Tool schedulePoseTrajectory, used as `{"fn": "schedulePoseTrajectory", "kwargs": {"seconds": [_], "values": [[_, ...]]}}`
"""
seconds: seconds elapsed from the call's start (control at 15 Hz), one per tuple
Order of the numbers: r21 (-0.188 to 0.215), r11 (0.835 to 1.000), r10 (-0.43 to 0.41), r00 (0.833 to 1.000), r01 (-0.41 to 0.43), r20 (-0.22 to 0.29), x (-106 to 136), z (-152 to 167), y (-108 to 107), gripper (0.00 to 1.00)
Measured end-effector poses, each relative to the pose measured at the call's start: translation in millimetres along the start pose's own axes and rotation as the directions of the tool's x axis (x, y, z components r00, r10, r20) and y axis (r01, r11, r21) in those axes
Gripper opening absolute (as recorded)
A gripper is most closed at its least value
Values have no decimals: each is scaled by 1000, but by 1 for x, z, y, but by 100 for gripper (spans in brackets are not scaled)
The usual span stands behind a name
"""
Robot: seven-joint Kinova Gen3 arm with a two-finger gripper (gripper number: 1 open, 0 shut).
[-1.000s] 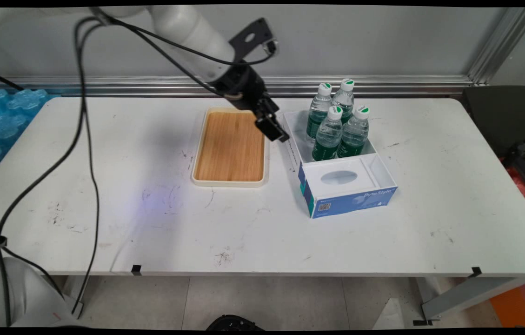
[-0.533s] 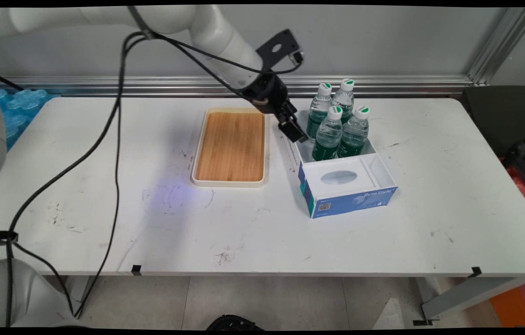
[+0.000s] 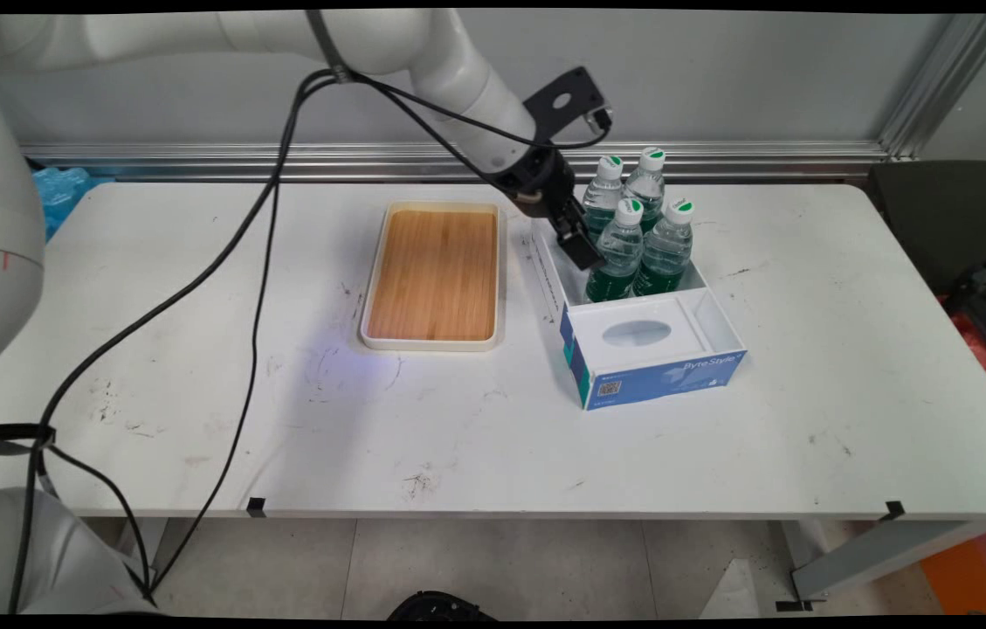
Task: Pick up the green bottle from the white box, then place the picked object on the tray
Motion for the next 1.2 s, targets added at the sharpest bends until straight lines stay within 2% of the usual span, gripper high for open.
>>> {"fn": "schedulePoseTrajectory", "kwargs": {"seconds": [0.53,0.93,1.0,1.2], "values": [[-31,999,18,1000,-18,8,18,29,1,100],[-37,999,16,1000,-16,9,25,42,1,100],[-37,999,16,1000,-15,8,26,44,1,0],[-39,999,10,1000,-10,10,28,45,1,0]]}}
